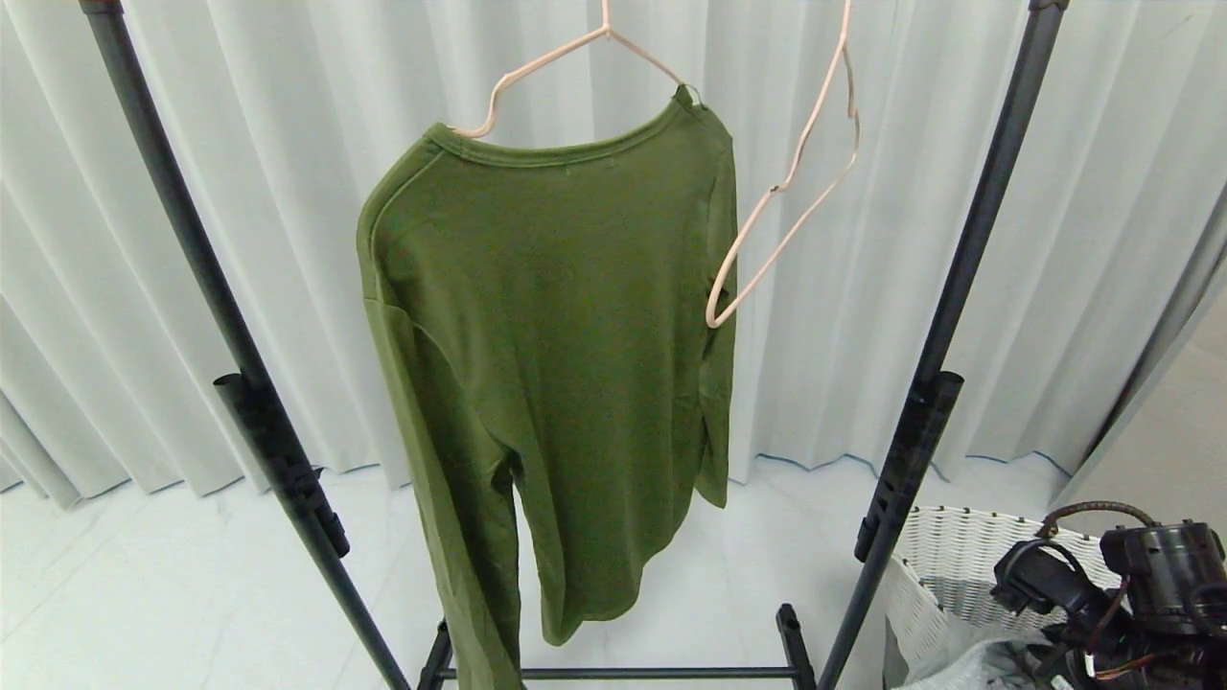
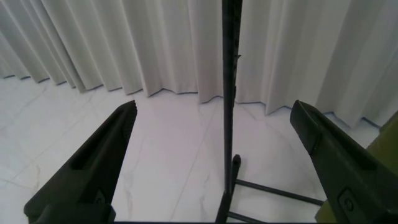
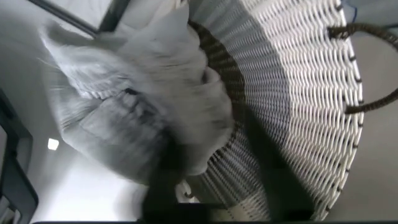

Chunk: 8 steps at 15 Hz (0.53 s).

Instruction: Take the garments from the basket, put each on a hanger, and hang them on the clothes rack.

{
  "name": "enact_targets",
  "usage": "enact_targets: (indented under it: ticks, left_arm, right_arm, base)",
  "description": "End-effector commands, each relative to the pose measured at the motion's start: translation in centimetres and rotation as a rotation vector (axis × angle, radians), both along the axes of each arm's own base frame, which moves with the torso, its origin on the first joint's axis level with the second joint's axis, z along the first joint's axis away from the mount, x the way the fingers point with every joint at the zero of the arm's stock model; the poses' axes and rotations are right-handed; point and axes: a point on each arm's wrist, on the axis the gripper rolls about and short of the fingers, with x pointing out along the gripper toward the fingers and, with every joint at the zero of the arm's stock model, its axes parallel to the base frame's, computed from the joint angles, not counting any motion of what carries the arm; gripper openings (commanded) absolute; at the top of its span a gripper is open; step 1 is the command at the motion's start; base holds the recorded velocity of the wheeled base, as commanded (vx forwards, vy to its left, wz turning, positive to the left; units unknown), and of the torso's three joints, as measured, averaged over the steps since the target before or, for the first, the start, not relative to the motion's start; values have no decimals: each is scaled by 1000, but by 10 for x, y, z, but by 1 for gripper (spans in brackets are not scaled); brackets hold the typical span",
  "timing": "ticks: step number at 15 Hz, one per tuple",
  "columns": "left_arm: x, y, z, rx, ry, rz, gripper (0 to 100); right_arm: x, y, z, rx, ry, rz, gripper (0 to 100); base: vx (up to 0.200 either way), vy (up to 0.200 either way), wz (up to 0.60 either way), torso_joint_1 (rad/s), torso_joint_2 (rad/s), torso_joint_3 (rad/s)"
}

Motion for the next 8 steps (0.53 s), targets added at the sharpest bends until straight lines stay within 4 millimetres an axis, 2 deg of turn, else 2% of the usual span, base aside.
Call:
enact_targets:
  ticks: [1,2,3,5,8]
  left_arm:
    - [0,0,0,6,3,-9,100]
    - [0,0,0,5,3,-22,100]
    - [1,-2,0,7,4,-87,100]
    - [1,-2,0,74,16,-111,100]
    - [1,-2,1,56,10,-113,100]
  right_arm:
    - [-2,0,1,6,-6,-13,0]
    - [-3,0,3,13,-14,-18,0]
    - [-6,0,14,27,-66,-24,0]
    - [-13,-1,36,38,-152,-26,0]
    - [-19,-1,90,64,-258,-27,0]
  base:
    - [0,0,0,0,0,0]
    - [0,0,0,0,0,0]
    - [0,0,0,0,0,0]
    - [0,0,0,0,0,0]
    - [0,0,0,0,0,0]
